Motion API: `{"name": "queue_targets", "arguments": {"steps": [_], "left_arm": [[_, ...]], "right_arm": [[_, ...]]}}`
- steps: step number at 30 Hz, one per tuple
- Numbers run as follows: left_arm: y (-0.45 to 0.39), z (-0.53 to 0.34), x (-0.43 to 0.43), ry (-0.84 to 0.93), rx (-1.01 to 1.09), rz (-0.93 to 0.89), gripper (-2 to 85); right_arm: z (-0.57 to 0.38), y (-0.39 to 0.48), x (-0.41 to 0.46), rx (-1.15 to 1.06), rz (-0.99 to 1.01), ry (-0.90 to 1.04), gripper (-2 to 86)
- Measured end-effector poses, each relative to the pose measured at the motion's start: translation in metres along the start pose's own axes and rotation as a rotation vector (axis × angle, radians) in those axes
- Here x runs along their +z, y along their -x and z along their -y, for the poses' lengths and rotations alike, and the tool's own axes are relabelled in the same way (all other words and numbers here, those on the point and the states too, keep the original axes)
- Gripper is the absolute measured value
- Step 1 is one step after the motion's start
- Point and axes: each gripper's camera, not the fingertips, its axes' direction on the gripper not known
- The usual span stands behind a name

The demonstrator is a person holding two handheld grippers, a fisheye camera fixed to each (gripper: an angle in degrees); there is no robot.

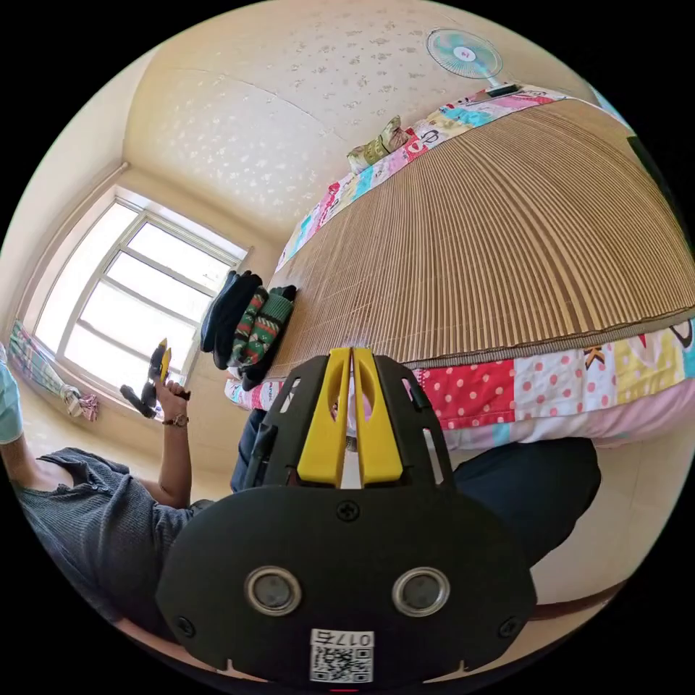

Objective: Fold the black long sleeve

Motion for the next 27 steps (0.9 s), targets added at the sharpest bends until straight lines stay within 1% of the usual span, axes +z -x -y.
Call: {"name": "queue_targets", "arguments": {"steps": [1,2,3,4,5,6,7,8,9,10,11,12,13,15,16,17,18,19,21,22,24,25,27], "left_arm": [[-0.001,0.008,0.008,0.018,-0.003,0.024,14.2],[-0.003,0.023,0.036,0.103,-0.002,0.027,15.5],[-0.007,0.03,0.075,0.228,0.007,-0.012,17.6],[-0.009,0.029,0.098,0.303,0.006,-0.033,18.2],[-0.013,0.02,0.149,0.486,-0.009,-0.088,19.4],[-0.02,0.003,0.188,0.594,-0.023,-0.113,19.5],[-0.023,-0.003,0.191,0.565,-0.032,-0.091,19.5],[-0.027,-0.014,0.177,0.456,-0.082,0.028,16.4],[-0.032,-0.021,0.166,0.373,-0.119,0.033,14.3],[-0.033,-0.023,0.163,0.358,-0.141,0.027,13.9],[-0.03,-0.025,0.158,0.344,-0.207,-0.003,12.4],[-0.022,-0.025,0.152,0.336,-0.303,-0.057,10.3],[-0.017,-0.025,0.149,0.337,-0.354,-0.099,8.8],[-0.018,-0.017,0.138,0.336,-0.472,-0.367,3.9],[-0.023,-0.014,0.131,0.304,-0.485,-0.454,3.0],[-0.036,-0.007,0.117,0.247,-0.489,-0.615,2.2],[-0.058,0.004,0.109,0.256,-0.447,-0.695,1.7],[-0.074,0.011,0.106,0.282,-0.4,-0.712,1.6],[-0.147,0.027,0.097,0.414,-0.198,-0.768,1.1],[-0.165,0.027,0.093,0.432,-0.165,-0.798,1.1],[-0.233,0.011,0.083,0.497,-0.091,-0.97,1.0],[-0.252,0.003,0.081,0.527,-0.072,-1.006,1.0],[-0.333,-0.038,0.077,0.679,0.046,-1.068,1.4]], "right_arm": [[-0.002,0.0,-0.007,0.0,-0.006,-0.01,0.3],[-0.004,-0.002,-0.012,0.017,0.001,-0.015,0.4],[-0.005,-0.004,-0.013,0.028,0.008,-0.018,0.4],[-0.007,-0.009,-0.015,0.053,0.027,-0.019,0.4],[-0.009,-0.016,-0.014,0.094,0.05,-0.007,0.4],[-0.01,-0.02,-0.013,0.117,0.064,0.003,0.4],[-0.011,-0.027,-0.011,0.156,0.094,0.025,0.4],[-0.012,-0.03,-0.01,0.166,0.122,0.043,0.4],[-0.012,-0.031,-0.009,0.16,0.131,0.053,0.4],[-0.011,-0.032,-0.009,0.151,0.134,0.078,0.4],[-0.011,-0.034,-0.011,0.154,0.118,0.104,0.4],[-0.011,-0.034,-0.012,0.155,0.108,0.113,0.5],[-0.011,-0.036,-0.016,0.156,0.089,0.121,0.5],[-0.01,-0.038,-0.023,0.16,0.076,0.116,0.6],[-0.009,-0.041,-0.026,0.164,0.081,0.111,0.6],[-0.006,-0.044,-0.027,0.167,0.094,0.107,0.7],[-0.004,-0.046,-0.027,0.169,0.101,0.107,0.8],[0.0,-0.048,-0.025,0.172,0.116,0.116,1.0],[0.009,-0.049,-0.018,0.158,0.139,0.142,1.4],[0.016,-0.048,-0.014,0.143,0.15,0.154,1.8],[0.024,-0.041,-0.007,0.09,0.193,0.149,3.0],[0.029,-0.036,-0.002,0.058,0.25,0.137,4.2],[0.035,-0.031,0.01,0.026,0.34,0.124,7.2]]}}
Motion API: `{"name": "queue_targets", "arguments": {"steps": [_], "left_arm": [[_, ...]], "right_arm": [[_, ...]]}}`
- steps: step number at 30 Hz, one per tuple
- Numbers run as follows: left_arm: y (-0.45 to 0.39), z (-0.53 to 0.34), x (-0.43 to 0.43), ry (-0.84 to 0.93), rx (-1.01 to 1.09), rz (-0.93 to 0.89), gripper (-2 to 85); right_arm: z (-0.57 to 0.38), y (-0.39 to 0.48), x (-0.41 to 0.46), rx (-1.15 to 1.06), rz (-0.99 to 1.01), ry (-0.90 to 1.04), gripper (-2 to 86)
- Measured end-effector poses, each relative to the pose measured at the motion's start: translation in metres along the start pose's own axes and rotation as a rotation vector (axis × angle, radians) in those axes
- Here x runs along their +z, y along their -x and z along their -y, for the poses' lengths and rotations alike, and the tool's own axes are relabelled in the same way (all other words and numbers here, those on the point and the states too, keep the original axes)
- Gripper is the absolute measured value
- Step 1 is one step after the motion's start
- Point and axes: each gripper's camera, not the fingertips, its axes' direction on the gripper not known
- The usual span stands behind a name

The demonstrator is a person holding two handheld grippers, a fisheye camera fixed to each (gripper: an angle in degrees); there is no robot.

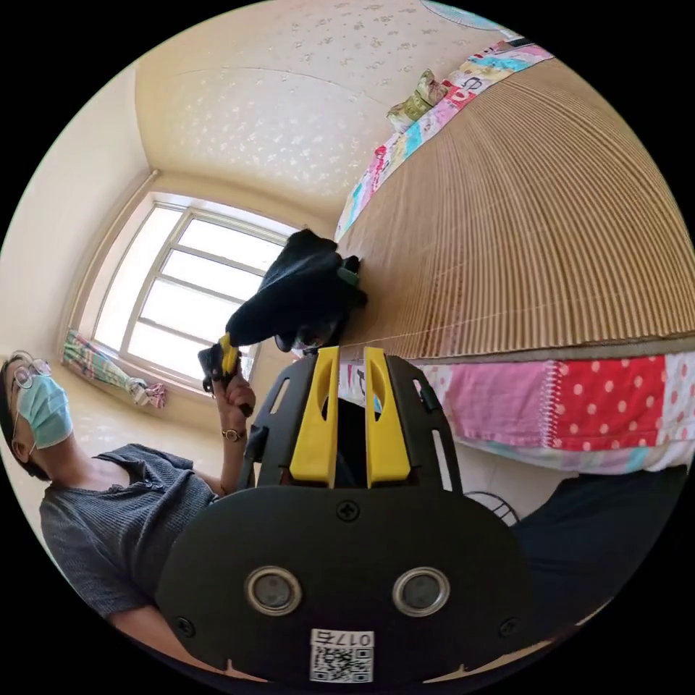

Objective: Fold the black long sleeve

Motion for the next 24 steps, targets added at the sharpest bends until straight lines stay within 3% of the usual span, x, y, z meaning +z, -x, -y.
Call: {"name": "queue_targets", "arguments": {"steps": [5,9,13,15,20,24], "left_arm": [[-0.056,-0.052,0.201,0.425,-0.011,-0.069,1.9],[-0.104,-0.075,0.274,0.637,0.09,0.033,1.1],[-0.115,-0.054,0.258,0.611,0.111,0.019,0.6],[-0.11,-0.041,0.249,0.613,0.105,-0.016,0.4],[-0.118,-0.023,0.244,0.595,0.155,-0.08,-0.3],[-0.13,0.001,0.193,0.412,0.19,-0.242,-0.6]], "right_arm": [[0.009,-0.055,0.045,0.084,0.235,0.04,14.3],[0.005,-0.089,0.046,0.231,0.162,0.056,13.5],[0.003,-0.074,0.009,0.157,-0.112,-0.019,13.1],[0.006,-0.071,-0.003,0.136,-0.157,-0.038,13.1],[0.02,-0.092,-0.005,0.13,0.103,0.025,13.4],[0.024,-0.106,-0.002,0.11,0.275,0.08,14.2]]}}
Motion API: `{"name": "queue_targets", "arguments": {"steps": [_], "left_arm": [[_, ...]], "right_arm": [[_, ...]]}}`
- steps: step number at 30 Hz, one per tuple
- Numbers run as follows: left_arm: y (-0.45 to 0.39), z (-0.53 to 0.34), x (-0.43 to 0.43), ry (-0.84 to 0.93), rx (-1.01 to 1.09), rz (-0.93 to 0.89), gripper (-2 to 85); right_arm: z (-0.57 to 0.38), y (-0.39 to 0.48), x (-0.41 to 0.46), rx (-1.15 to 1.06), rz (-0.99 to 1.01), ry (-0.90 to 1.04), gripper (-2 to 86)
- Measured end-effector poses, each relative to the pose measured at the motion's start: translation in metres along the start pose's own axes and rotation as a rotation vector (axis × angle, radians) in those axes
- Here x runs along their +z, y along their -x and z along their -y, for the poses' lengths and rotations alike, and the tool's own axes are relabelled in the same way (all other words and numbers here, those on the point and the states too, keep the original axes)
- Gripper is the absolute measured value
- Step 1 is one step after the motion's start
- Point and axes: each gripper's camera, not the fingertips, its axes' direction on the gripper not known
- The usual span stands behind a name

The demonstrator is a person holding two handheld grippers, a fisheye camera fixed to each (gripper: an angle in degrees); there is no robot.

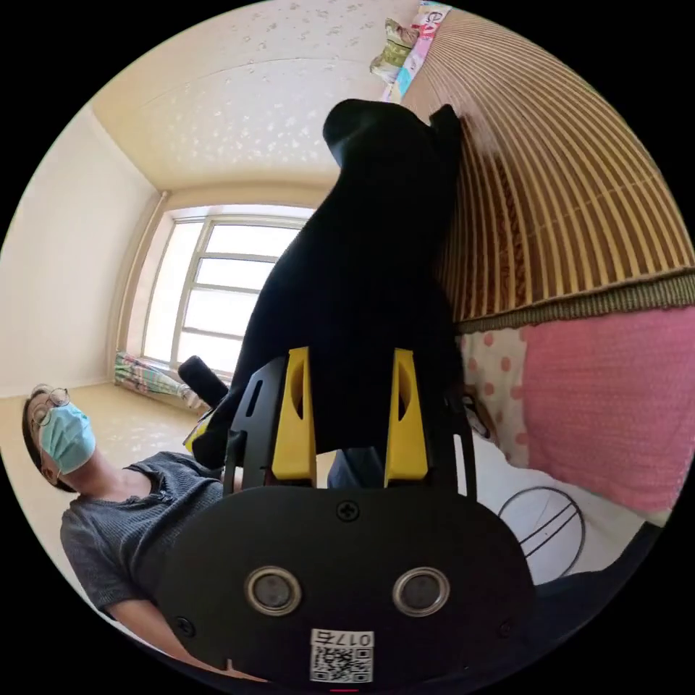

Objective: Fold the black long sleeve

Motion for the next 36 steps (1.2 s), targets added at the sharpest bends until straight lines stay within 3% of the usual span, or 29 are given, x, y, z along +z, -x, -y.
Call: {"name": "queue_targets", "arguments": {"steps": [5,8,11,18,21,24,27,29,31,33,36], "left_arm": [[-0.007,-0.011,-0.096,-0.324,0.088,-0.237,-0.5],[0.0,-0.016,-0.147,-0.492,0.089,-0.308,-0.5],[0.016,-0.015,-0.187,-0.607,0.043,-0.293,-0.5],[0.029,0.004,-0.223,-0.531,-0.017,0.01,-0.4],[0.033,0.001,-0.227,-0.513,0.004,-0.012,-0.2],[0.042,-0.009,-0.235,-0.504,0.052,-0.12,-0.2],[0.044,-0.023,-0.247,-0.503,0.117,-0.171,-0.2],[0.048,-0.023,-0.244,-0.41,0.153,-0.153,-0.1],[0.061,-0.025,-0.239,-0.348,0.127,-0.107,0.0],[0.095,-0.041,-0.248,-0.389,0.016,-0.056,1.5],[0.141,-0.05,-0.245,-0.338,-0.107,-0.033,7.0]], "right_arm": [[-0.006,-0.002,-0.06,-0.197,0.289,-0.088,13.0],[-0.014,-0.006,-0.115,-0.172,0.171,-0.193,14.1],[-0.012,-0.009,-0.146,-0.105,0.116,-0.155,17.2],[-0.004,-0.028,-0.107,0.041,0.396,0.197,18.6],[-0.005,-0.039,-0.087,0.119,0.462,0.266,14.1],[0.003,-0.043,-0.103,0.063,0.649,0.137,5.1],[0.022,-0.038,-0.147,-0.113,0.898,-0.088,3.6],[0.031,-0.006,-0.196,-0.402,1.033,-0.339,3.1],[0.037,0.035,-0.224,-0.648,1.081,-0.424,2.9],[0.037,0.073,-0.244,-0.827,1.061,-0.502,2.7],[0.039,0.138,-0.244,-0.994,0.777,-0.39,2.6]]}}
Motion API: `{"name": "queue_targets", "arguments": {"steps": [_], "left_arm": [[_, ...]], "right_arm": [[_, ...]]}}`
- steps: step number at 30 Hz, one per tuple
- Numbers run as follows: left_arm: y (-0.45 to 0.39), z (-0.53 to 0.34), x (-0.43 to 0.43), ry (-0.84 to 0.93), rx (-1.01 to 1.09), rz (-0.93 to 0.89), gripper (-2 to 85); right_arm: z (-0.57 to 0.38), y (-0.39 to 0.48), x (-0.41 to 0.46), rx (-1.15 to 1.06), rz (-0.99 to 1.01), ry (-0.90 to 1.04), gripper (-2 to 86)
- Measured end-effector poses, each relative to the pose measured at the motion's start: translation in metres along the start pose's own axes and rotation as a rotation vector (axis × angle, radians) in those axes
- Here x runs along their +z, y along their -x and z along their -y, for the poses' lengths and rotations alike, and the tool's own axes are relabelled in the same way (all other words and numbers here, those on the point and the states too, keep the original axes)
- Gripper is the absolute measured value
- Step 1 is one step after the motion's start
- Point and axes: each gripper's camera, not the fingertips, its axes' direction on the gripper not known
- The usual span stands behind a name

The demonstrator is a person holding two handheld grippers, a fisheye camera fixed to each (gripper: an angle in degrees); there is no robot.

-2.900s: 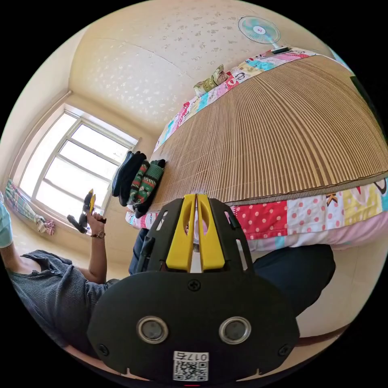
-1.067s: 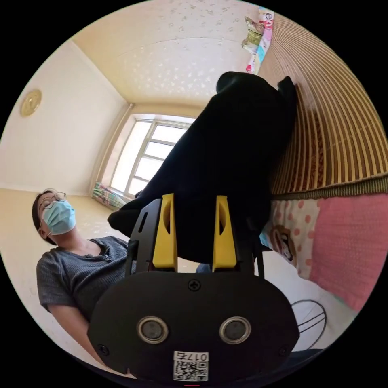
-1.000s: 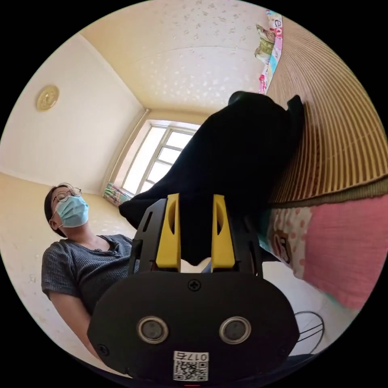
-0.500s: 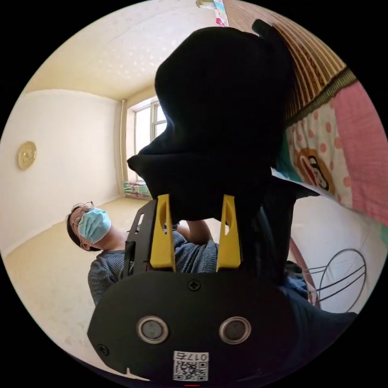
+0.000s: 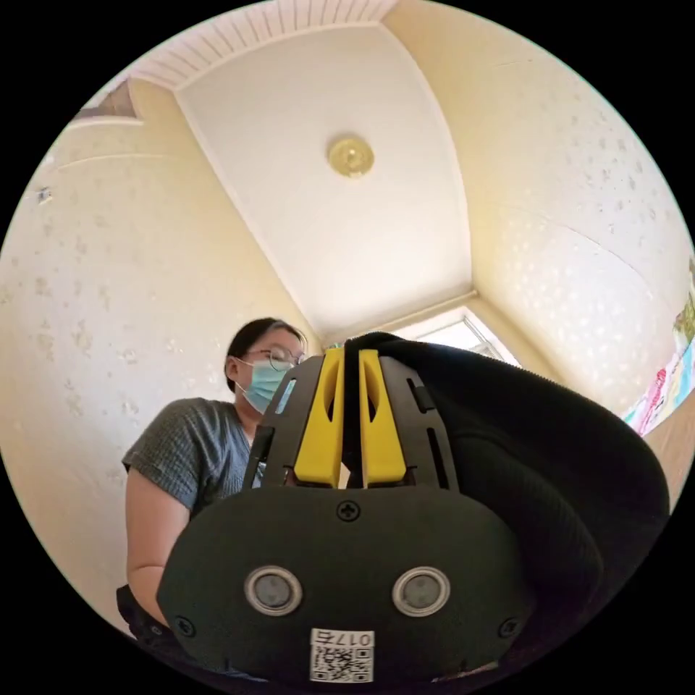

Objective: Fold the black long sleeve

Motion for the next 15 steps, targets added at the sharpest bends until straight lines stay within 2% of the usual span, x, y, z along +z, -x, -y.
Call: {"name": "queue_targets", "arguments": {"steps": [2,4,6,8,11,13,15], "left_arm": [[0.027,-0.005,0.013,0.045,-0.065,0.005,9.7],[0.052,-0.014,0.03,0.05,-0.117,-0.042,11.8],[0.091,-0.03,0.05,0.03,-0.217,-0.134,14.8],[0.12,-0.039,0.061,0.034,-0.293,-0.135,18.1],[0.148,-0.046,0.068,0.083,-0.341,-0.025,20.4],[0.153,-0.045,0.079,0.169,-0.316,0.061,20.3],[0.16,-0.045,0.105,0.33,-0.274,0.165,18.8]], "right_arm": [[-0.005,-0.001,0.048,0.018,-0.218,0.248,2.5],[-0.028,-0.018,0.081,0.095,-0.313,0.427,2.5],[-0.065,-0.037,0.108,0.166,-0.278,0.578,2.5],[-0.121,-0.062,0.134,0.299,-0.169,0.694,2.6],[-0.19,-0.084,0.162,0.448,-0.15,0.828,3.2],[-0.223,-0.094,0.173,0.516,-0.181,0.877,3.9],[-0.248,-0.101,0.18,0.567,-0.206,0.904,4.7]]}}
